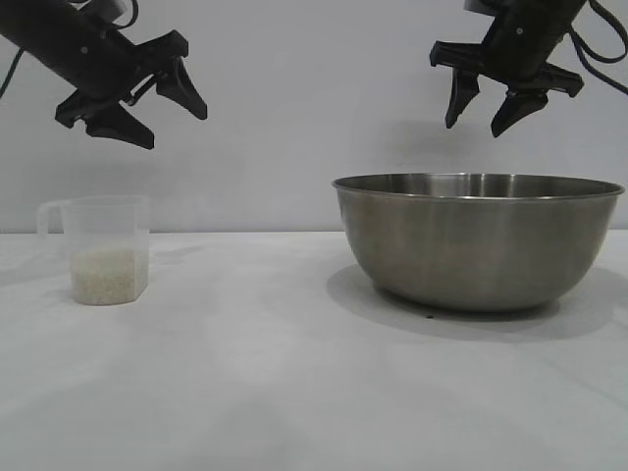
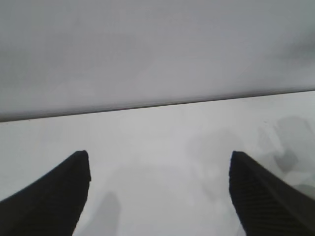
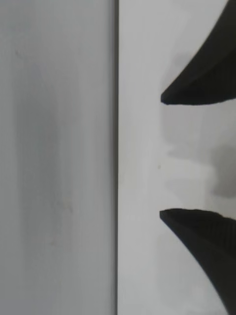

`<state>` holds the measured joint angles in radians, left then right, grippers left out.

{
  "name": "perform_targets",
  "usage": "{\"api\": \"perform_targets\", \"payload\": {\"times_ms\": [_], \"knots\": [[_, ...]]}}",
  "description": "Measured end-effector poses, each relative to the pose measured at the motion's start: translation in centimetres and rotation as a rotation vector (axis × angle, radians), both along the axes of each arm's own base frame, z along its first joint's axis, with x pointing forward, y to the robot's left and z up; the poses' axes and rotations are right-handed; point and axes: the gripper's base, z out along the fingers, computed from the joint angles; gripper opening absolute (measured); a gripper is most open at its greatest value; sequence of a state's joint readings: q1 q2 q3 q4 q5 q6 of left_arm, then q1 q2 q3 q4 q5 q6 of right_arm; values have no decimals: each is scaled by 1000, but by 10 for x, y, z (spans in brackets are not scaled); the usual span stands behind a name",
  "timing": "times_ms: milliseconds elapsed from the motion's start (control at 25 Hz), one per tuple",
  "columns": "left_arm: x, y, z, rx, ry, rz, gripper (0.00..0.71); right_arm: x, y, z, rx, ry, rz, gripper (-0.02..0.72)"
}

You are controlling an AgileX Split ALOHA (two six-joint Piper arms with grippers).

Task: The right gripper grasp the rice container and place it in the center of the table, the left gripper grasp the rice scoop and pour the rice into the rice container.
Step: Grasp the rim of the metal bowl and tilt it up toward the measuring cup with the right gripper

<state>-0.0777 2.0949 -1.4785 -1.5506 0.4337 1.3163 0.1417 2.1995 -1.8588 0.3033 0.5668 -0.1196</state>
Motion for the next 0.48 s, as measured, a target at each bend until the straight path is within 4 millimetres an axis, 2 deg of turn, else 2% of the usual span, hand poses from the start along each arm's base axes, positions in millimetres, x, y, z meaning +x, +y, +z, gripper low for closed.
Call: {"api": "perform_targets", "payload": {"times_ms": [480], "knots": [[0,0,0,1,-1,-2,513,-1,0,-1,-14,10,19,387]]}}
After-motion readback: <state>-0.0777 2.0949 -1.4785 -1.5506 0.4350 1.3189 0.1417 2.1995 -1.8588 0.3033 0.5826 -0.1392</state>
